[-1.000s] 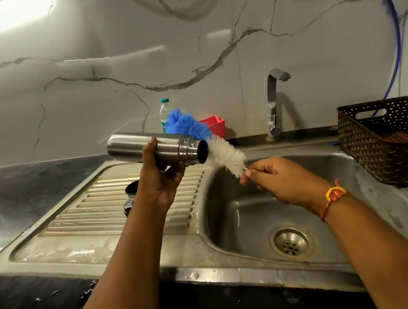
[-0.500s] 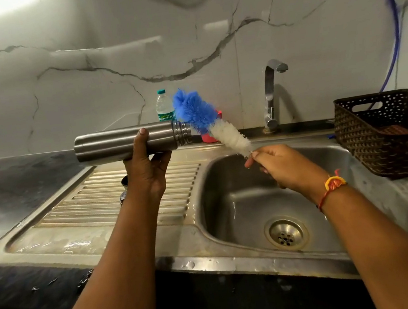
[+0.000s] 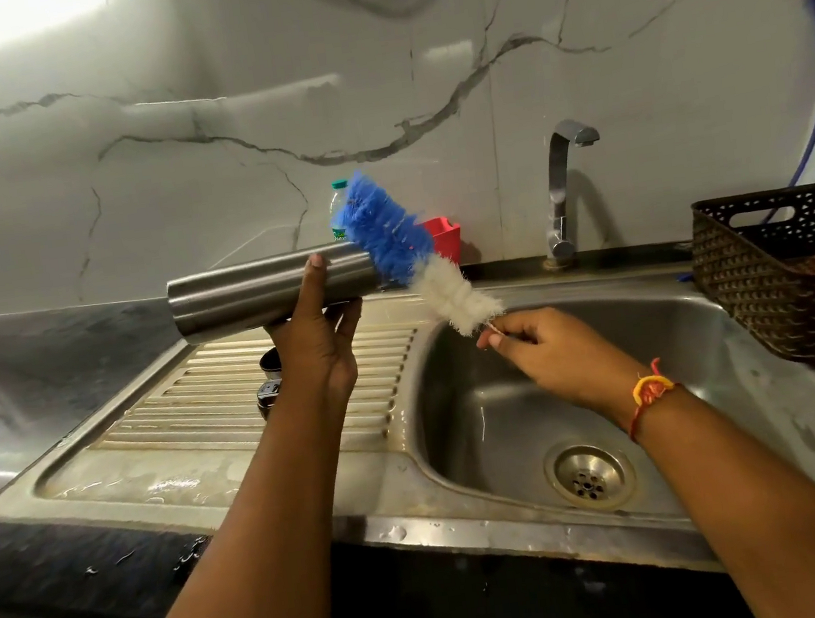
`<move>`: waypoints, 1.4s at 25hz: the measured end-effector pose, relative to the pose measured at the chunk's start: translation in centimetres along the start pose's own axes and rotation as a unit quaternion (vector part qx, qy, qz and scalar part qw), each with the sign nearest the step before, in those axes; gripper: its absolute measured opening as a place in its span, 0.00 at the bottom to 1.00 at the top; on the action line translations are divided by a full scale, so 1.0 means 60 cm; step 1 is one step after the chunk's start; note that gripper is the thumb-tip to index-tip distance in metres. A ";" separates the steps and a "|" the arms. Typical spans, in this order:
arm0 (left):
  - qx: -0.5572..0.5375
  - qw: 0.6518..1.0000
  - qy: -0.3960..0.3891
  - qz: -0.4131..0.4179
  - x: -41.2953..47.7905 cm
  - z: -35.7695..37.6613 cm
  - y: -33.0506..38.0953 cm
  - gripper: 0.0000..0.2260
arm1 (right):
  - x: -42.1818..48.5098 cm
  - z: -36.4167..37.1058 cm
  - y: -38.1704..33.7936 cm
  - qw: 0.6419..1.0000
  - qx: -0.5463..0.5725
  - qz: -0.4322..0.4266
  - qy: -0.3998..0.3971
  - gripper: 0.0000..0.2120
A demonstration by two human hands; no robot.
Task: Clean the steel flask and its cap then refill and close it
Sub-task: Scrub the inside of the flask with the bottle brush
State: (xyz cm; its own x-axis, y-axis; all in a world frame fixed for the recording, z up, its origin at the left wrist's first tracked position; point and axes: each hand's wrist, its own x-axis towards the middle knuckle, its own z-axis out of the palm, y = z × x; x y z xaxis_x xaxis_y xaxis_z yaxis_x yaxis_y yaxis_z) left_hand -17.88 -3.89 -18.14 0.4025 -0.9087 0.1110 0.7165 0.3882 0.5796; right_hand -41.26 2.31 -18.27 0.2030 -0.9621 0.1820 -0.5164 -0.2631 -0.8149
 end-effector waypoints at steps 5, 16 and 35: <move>-0.045 0.998 0.022 0.032 0.005 0.002 0.014 0.33 | -0.001 -0.013 0.010 0.997 -0.058 0.036 -0.043 0.10; -0.123 0.988 0.078 0.041 0.025 -0.009 0.033 0.39 | -0.009 -0.023 0.006 0.999 -0.007 0.037 -0.027 0.10; -0.017 0.998 -0.047 0.024 -0.007 0.014 -0.016 0.27 | -0.013 -0.015 -0.014 0.750 0.574 0.227 -0.236 0.16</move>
State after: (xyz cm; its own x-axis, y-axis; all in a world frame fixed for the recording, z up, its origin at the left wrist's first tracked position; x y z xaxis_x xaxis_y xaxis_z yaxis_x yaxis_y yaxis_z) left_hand -19.23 -4.03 -18.06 0.3823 -0.8989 0.2142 0.7178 0.4348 0.5438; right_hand -41.72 3.21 -17.25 0.6347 -0.7305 -0.2519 0.3816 0.5798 -0.7199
